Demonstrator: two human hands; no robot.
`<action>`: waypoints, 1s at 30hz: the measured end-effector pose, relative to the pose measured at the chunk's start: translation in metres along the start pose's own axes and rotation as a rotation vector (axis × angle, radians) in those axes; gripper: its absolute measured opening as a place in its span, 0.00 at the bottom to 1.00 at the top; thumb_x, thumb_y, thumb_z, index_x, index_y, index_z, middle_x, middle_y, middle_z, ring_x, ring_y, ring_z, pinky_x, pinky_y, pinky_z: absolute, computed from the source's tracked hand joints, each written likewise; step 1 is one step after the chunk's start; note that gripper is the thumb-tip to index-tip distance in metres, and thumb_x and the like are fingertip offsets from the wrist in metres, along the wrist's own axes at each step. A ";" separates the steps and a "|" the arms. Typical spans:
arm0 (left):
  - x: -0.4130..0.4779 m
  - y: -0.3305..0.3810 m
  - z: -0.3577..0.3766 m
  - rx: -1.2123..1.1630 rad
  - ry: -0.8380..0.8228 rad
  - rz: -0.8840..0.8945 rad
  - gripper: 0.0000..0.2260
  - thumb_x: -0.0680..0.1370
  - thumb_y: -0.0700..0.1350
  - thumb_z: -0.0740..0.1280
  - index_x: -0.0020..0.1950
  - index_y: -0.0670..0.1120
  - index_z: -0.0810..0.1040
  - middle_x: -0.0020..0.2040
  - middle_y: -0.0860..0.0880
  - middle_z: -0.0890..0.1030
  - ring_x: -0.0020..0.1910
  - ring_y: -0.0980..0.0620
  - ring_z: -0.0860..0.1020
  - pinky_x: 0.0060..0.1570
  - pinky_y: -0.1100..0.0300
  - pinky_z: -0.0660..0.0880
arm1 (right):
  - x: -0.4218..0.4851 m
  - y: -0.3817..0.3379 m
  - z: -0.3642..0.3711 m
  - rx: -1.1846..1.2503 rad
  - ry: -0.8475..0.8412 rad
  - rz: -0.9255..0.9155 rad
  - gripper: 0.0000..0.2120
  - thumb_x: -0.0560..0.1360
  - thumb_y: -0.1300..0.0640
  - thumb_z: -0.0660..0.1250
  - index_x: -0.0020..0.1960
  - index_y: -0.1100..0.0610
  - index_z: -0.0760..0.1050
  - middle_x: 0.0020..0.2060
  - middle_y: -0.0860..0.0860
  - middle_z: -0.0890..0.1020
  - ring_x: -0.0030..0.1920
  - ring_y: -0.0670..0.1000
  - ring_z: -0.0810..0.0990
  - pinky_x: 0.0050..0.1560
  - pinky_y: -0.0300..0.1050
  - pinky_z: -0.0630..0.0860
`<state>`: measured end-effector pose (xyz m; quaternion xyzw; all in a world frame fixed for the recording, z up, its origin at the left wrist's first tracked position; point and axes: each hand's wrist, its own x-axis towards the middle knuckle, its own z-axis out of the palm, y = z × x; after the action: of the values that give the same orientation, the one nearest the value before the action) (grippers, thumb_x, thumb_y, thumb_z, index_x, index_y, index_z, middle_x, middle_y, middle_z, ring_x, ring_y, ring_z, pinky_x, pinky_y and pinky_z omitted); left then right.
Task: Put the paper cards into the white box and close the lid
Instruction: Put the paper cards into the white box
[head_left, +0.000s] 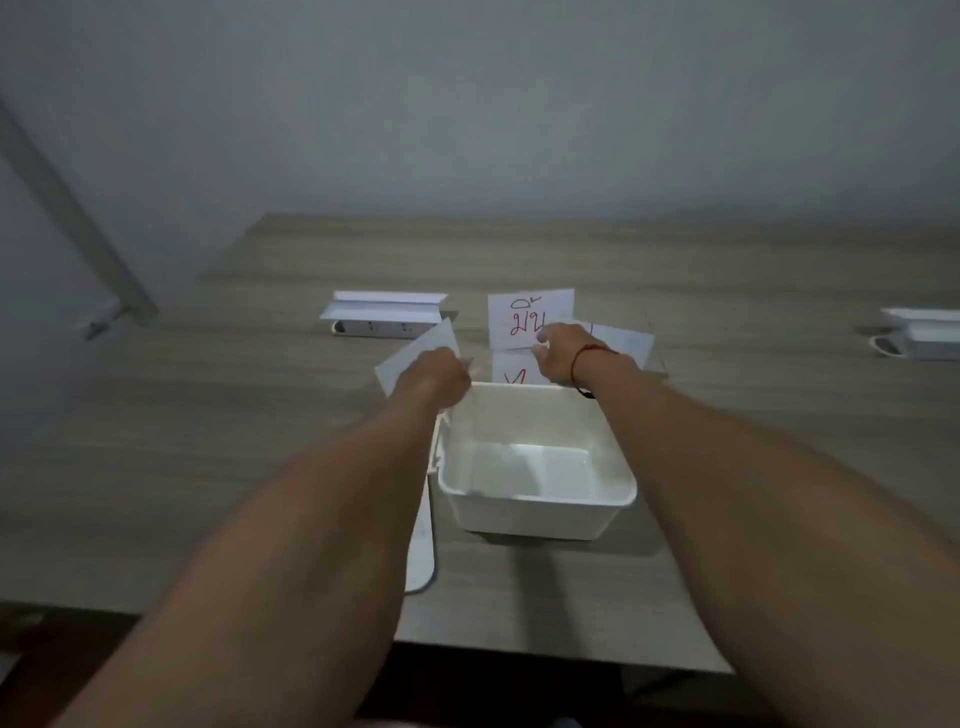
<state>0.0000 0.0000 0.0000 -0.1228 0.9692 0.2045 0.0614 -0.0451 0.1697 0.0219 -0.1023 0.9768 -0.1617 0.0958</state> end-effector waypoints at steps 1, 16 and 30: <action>0.003 0.000 0.007 -0.005 -0.025 -0.049 0.21 0.83 0.49 0.51 0.67 0.36 0.71 0.67 0.37 0.75 0.65 0.38 0.73 0.63 0.50 0.70 | 0.006 0.004 0.006 0.001 -0.034 0.018 0.19 0.81 0.53 0.54 0.68 0.59 0.69 0.67 0.59 0.73 0.66 0.61 0.72 0.68 0.55 0.69; 0.047 -0.023 0.093 -0.342 0.008 -0.244 0.23 0.84 0.46 0.46 0.59 0.34 0.76 0.59 0.34 0.78 0.62 0.37 0.76 0.60 0.51 0.71 | 0.100 0.065 0.084 -0.052 0.081 0.166 0.14 0.78 0.56 0.62 0.63 0.55 0.74 0.61 0.56 0.78 0.64 0.57 0.74 0.68 0.53 0.63; 0.019 -0.013 0.075 -0.392 -0.105 -0.318 0.19 0.78 0.37 0.54 0.69 0.37 0.69 0.66 0.36 0.74 0.65 0.38 0.72 0.65 0.50 0.70 | 0.068 0.034 0.033 -0.150 0.320 -0.178 0.15 0.77 0.66 0.61 0.62 0.56 0.70 0.57 0.56 0.79 0.58 0.58 0.75 0.58 0.52 0.67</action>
<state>-0.0100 0.0155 -0.0760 -0.2722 0.8752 0.3821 0.1180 -0.1088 0.1757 -0.0302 -0.1679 0.9761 -0.1102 -0.0835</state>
